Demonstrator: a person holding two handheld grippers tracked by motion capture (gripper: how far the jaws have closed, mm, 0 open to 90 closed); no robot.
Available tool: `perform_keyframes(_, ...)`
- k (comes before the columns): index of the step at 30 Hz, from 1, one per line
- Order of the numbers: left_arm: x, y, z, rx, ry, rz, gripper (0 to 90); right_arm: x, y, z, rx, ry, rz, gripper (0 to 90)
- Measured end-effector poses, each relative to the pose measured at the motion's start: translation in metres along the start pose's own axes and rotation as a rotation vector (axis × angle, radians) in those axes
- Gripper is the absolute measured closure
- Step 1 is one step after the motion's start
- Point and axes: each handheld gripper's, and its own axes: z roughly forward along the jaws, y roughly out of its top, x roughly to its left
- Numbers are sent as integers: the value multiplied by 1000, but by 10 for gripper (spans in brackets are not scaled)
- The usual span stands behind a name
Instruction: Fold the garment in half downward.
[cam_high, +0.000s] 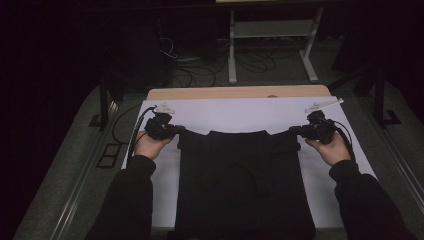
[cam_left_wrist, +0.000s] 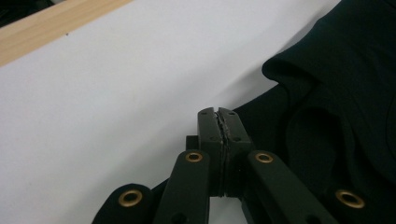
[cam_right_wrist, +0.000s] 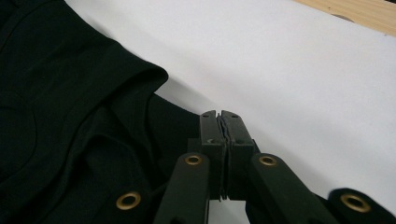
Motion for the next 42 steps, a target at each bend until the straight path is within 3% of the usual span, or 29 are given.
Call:
perform_keyframes(8,6,10,2,-4,4,-2,879,-9,6,1,-7,-16,12,873)
perform_keyframes(11,9,14,0,-40,-5,-18,879,-11,8,0,-17,-17,20,872)
perform_keyframes(16,10,20,0,-46,-3,-9,879,-14,14,-1,-17,-28,14,872)
perform_keyframes(26,15,33,-5,-47,29,-2,880,-15,30,-4,-37,-47,7,872)
perform_keyframes(34,23,45,-13,-71,33,-31,879,-19,42,-5,-38,-62,-13,872)
perform_keyframes(42,30,53,-9,-76,46,-44,879,-23,57,-2,-48,-74,-12,872)
